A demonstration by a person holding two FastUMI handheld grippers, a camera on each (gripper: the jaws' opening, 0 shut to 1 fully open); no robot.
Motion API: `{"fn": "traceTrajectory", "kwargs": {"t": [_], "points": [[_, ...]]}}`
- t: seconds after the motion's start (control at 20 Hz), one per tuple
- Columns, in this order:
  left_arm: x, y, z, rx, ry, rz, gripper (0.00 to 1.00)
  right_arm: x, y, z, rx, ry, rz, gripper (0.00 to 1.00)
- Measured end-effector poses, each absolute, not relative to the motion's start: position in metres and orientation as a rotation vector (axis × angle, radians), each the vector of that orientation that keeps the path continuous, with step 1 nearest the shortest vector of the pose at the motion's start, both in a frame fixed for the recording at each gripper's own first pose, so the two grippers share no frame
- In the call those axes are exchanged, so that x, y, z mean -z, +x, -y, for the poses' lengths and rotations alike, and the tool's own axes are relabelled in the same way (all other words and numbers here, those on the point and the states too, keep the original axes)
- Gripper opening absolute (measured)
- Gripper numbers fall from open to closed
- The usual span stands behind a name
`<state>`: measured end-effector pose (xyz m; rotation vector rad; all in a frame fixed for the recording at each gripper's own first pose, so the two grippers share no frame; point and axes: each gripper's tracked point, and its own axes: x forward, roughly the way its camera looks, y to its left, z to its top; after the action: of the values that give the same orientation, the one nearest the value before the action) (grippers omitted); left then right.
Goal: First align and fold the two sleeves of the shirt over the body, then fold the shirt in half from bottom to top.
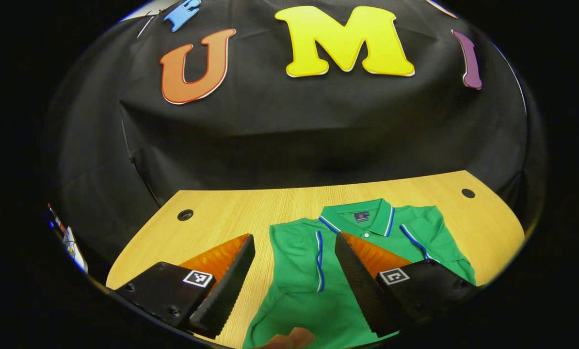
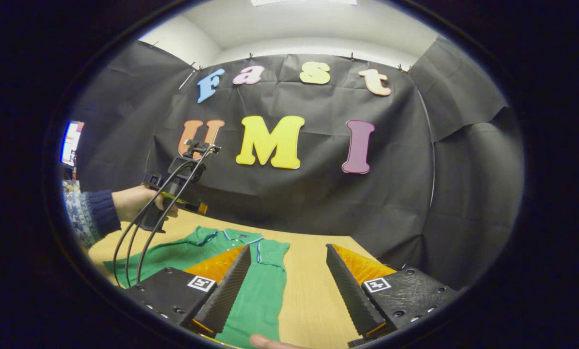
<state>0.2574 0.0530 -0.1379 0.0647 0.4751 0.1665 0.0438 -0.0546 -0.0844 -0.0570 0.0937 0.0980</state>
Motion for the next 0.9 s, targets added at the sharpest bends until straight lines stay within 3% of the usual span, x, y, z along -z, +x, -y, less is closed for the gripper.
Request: {"fn": "traceTrajectory", "kwargs": {"t": [0.4,0.7,0.9], "points": [[0.091,0.125,-0.073,-0.201,0.065,-0.293,1.0,0.037,-0.015,0.049,-0.11,-0.063,0.002,0.94],[0.097,0.035,-0.08,-0.197,0.04,-0.207,1.0,0.079,-0.033,0.037,-0.158,-0.042,-0.067,0.96],[0.143,-0.01,-0.083,-0.186,0.018,-0.257,1.0,0.124,-0.035,0.035,-0.165,-0.009,-0.16,0.95]]}}
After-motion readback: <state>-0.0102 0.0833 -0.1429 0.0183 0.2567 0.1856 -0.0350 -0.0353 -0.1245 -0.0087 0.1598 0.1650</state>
